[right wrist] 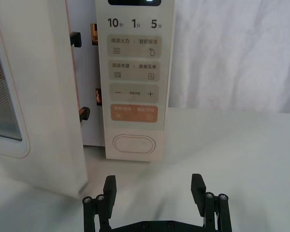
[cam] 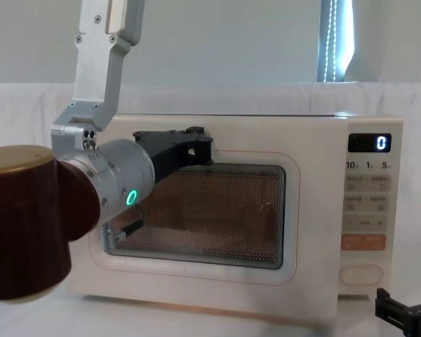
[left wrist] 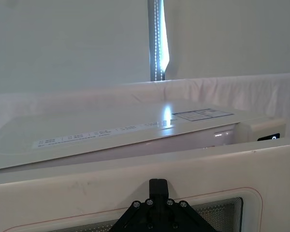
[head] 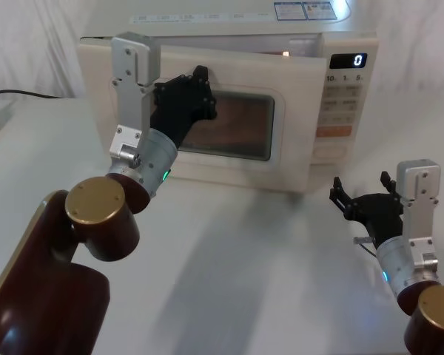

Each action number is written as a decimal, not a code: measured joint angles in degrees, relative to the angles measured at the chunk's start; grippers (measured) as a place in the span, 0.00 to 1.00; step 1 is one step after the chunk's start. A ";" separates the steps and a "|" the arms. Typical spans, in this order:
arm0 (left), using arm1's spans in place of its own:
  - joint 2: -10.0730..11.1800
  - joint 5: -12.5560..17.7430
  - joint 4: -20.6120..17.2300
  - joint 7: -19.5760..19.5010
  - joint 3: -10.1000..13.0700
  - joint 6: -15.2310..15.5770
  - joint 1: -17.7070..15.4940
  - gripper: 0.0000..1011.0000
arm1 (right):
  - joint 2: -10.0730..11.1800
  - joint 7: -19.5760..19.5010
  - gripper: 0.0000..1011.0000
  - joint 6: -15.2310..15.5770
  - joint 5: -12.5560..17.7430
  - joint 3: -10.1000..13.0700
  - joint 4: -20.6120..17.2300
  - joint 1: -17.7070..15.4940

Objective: Press the button to open the microwave door with one hand; close the microwave door with the other hand.

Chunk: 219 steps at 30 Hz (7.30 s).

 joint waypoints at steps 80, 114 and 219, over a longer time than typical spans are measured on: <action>-3.46 0.69 11.09 -0.49 1.93 0.44 -8.31 0.00 | 0.00 0.00 0.99 0.00 0.00 0.00 0.00 0.00; -3.98 0.94 12.39 -0.83 1.75 -0.18 -8.93 0.00 | 0.00 0.00 0.99 0.00 0.00 0.00 0.00 0.00; 4.73 -8.63 -17.98 3.16 -8.20 2.96 27.45 0.95 | 0.00 0.00 0.99 0.00 0.00 0.00 0.00 0.00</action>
